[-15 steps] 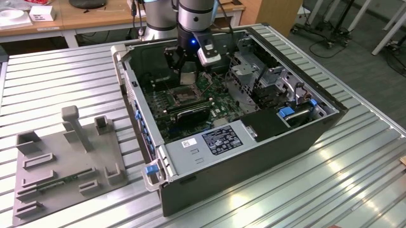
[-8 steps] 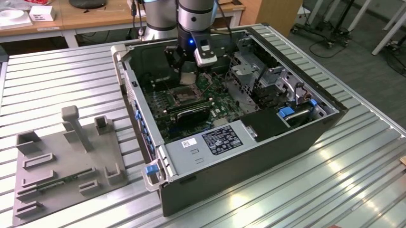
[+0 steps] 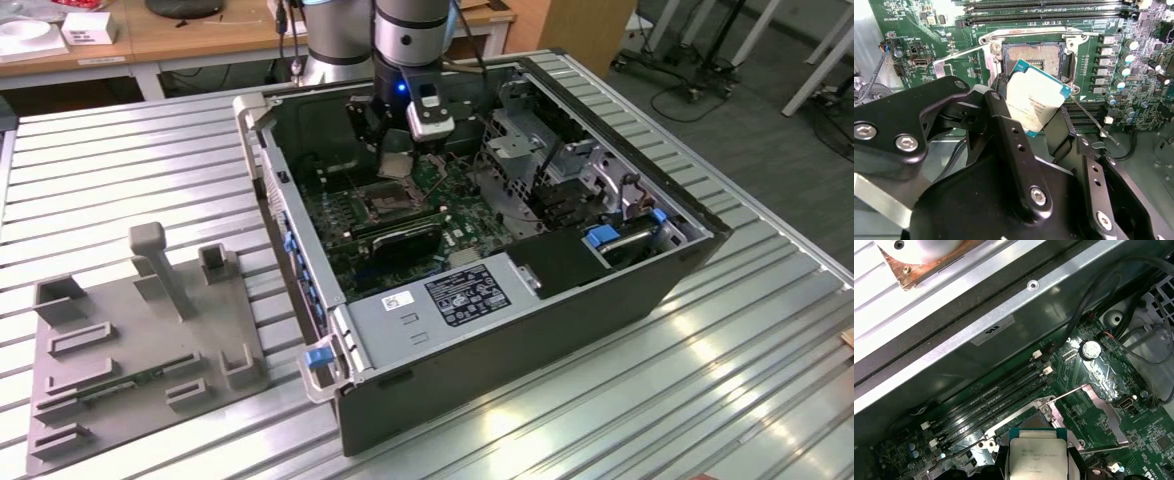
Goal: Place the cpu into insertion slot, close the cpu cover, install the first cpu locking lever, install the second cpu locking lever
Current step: 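Place the cpu into insertion slot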
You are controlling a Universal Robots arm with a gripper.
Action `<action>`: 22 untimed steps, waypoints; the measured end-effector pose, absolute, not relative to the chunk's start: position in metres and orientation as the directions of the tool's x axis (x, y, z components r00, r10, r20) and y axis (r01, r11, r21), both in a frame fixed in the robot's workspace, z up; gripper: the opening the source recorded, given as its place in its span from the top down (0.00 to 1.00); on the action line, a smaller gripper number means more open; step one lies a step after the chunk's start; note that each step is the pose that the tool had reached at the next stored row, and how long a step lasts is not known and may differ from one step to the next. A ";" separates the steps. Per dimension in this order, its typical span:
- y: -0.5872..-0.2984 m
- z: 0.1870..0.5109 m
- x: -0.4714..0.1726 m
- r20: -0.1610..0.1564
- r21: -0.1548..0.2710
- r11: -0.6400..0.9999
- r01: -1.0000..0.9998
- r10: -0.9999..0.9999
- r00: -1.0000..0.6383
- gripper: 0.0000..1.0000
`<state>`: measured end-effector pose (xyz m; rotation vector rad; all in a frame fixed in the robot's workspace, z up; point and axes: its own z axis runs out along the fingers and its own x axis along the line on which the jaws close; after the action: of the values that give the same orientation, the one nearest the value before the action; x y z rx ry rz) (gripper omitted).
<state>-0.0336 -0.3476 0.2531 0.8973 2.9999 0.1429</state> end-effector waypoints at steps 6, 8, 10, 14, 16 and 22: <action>-0.348 0.253 -0.034 0.019 0.089 0.820 0.565 0.565 -0.825 0.46; -0.348 0.253 -0.034 0.019 0.089 0.803 0.589 0.590 -0.807 0.46; -0.348 0.253 -0.034 0.019 0.089 0.782 0.617 0.618 -0.786 0.46; -0.348 0.253 -0.034 0.019 0.089 0.738 0.669 0.670 -0.742 0.46; -0.348 0.253 -0.034 0.019 0.089 0.718 0.691 0.692 -0.722 0.46; -0.348 0.253 -0.034 0.019 0.089 0.714 0.694 0.695 -0.718 0.46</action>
<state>-0.0336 -0.3476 0.2527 1.1728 2.8942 0.1408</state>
